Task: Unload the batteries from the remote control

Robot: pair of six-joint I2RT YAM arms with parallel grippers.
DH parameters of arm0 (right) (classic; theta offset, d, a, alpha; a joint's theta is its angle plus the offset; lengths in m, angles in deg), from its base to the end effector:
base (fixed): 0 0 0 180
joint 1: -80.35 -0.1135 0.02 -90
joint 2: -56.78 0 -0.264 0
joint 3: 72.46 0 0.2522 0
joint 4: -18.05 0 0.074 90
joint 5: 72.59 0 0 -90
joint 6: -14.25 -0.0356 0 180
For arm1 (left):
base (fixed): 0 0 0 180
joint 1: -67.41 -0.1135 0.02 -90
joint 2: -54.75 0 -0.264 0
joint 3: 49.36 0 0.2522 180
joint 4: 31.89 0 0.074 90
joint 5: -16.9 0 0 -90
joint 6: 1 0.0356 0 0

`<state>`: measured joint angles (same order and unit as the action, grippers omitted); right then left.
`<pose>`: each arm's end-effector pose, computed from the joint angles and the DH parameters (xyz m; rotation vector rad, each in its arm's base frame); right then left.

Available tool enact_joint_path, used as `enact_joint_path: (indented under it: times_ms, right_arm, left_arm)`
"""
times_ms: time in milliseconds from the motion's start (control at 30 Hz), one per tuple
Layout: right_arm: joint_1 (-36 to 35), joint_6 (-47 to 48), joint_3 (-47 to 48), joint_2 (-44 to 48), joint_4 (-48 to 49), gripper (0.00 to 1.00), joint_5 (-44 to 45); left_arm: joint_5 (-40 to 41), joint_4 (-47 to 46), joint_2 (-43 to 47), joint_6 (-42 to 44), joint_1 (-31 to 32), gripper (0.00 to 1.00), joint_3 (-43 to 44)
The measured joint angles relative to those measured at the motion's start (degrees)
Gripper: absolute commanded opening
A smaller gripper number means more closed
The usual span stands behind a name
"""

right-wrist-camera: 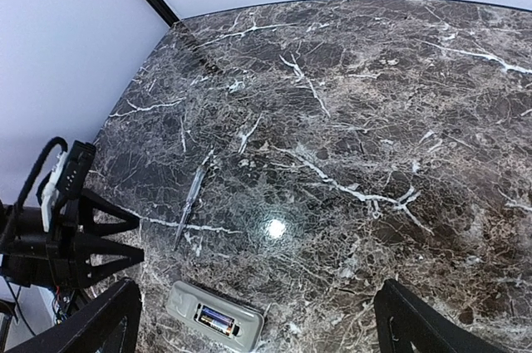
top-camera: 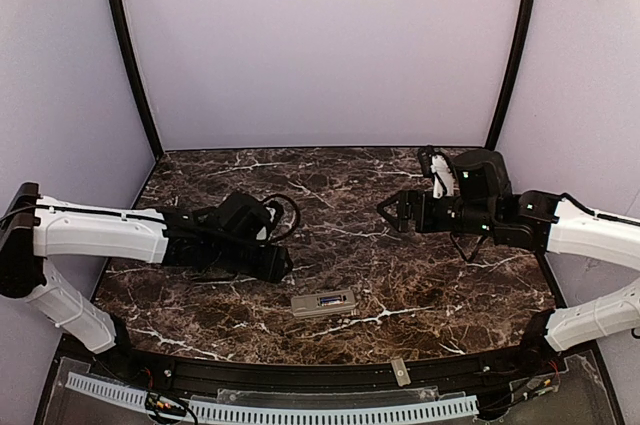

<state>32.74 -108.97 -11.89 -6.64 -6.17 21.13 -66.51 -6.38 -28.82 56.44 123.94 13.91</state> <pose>0.1711 0.1840 0.2872 -0.2260 2.1300 0.7967 0.1706 -0.2507 0.2099 0.4526 2.4079 -0.5970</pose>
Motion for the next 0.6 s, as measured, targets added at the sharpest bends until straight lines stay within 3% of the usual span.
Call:
enact_joint_path:
  times_ms: [300,600]
  right_arm:
    - [0.0,0.3,0.0,0.0,-0.6,0.97,0.2]
    - [0.0,1.2,0.2,0.0,-2.8,0.97,0.4]
  left_arm:
    - [11.8,14.5,-6.9,-1.4,0.0,0.51,10.2]
    - [12.6,17.9,-15.9,-4.3,0.0,0.45,12.5]
